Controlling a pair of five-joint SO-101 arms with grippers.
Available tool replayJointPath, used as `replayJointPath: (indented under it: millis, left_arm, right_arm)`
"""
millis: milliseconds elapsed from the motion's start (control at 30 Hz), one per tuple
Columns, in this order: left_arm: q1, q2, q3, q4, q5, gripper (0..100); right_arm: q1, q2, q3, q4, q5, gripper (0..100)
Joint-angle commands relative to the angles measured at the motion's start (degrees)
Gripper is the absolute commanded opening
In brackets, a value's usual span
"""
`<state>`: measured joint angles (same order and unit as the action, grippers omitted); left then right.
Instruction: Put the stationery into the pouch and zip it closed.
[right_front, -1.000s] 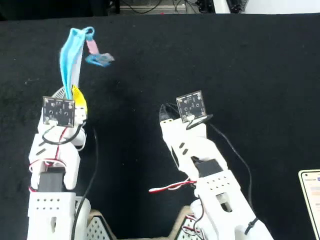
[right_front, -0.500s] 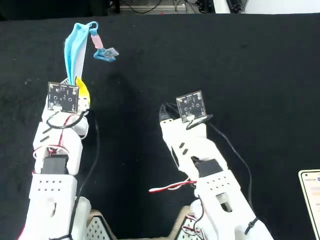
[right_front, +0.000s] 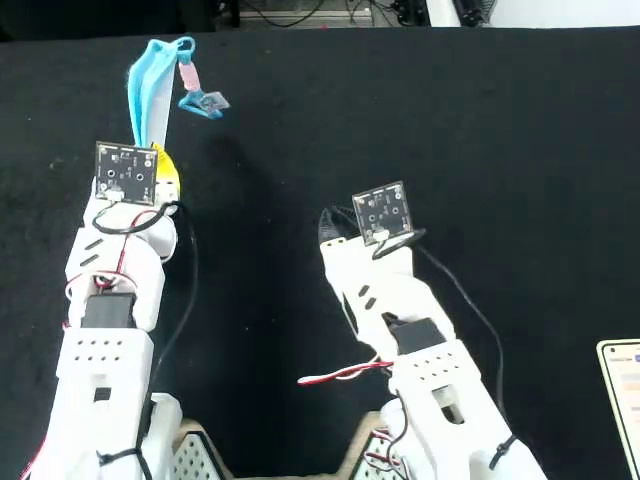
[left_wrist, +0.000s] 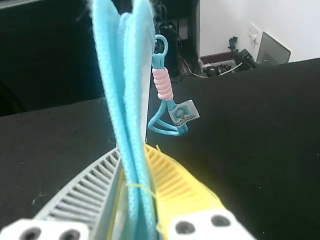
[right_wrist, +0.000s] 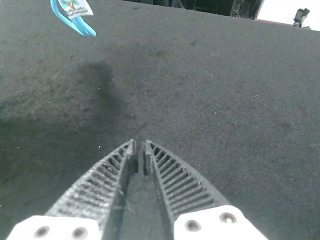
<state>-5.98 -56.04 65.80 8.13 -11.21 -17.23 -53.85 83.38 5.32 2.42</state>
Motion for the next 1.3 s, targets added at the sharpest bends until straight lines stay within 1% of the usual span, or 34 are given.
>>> replayJointPath:
  millis: [0, 133, 233, 567, 833, 900, 1033, 1167, 1267]
  left_arm:
    - [0.7, 2.7, -5.8, -1.2, -0.8, 3]
    - [0.7, 6.2, -9.0, -1.1, -7.0, 3]
    - [0.7, 8.0, -10.9, -1.0, -9.2, 3]
    - [0.8, 8.9, -9.4, -1.0, -9.0, 3]
    - [7.4, 9.1, -6.2, -1.0, -8.9, 3]
    - [8.6, 9.1, -5.0, -1.1, -7.0, 3]
    - [9.1, 9.1, -3.3, -1.1, 0.6, 3]
    - [9.2, 9.1, -1.7, -1.1, 6.7, 4]
    - [9.2, 9.2, 0.4, -1.1, 12.0, 12]
  right_arm:
    - [-0.8, 0.0, -0.5, -1.5, 0.7, 1.8]
    - [-0.8, 0.0, -0.5, -1.5, 0.7, 1.9]
    - [-0.8, 0.0, -0.5, -1.5, 0.7, 1.9]
    - [-0.9, 0.0, -0.5, -1.5, 0.7, 2.1]
    - [-0.9, 0.0, -0.5, -1.5, 0.7, 2.1]
    - [-0.9, 0.0, -0.5, -1.5, 0.7, 2.1]
    - [-0.9, 0.0, -0.5, -1.5, 0.7, 2.1]
    - [-0.9, 0.0, -0.5, -1.5, 0.7, 2.1]
    - [-0.9, 0.0, -0.5, -1.5, 0.7, 2.1]
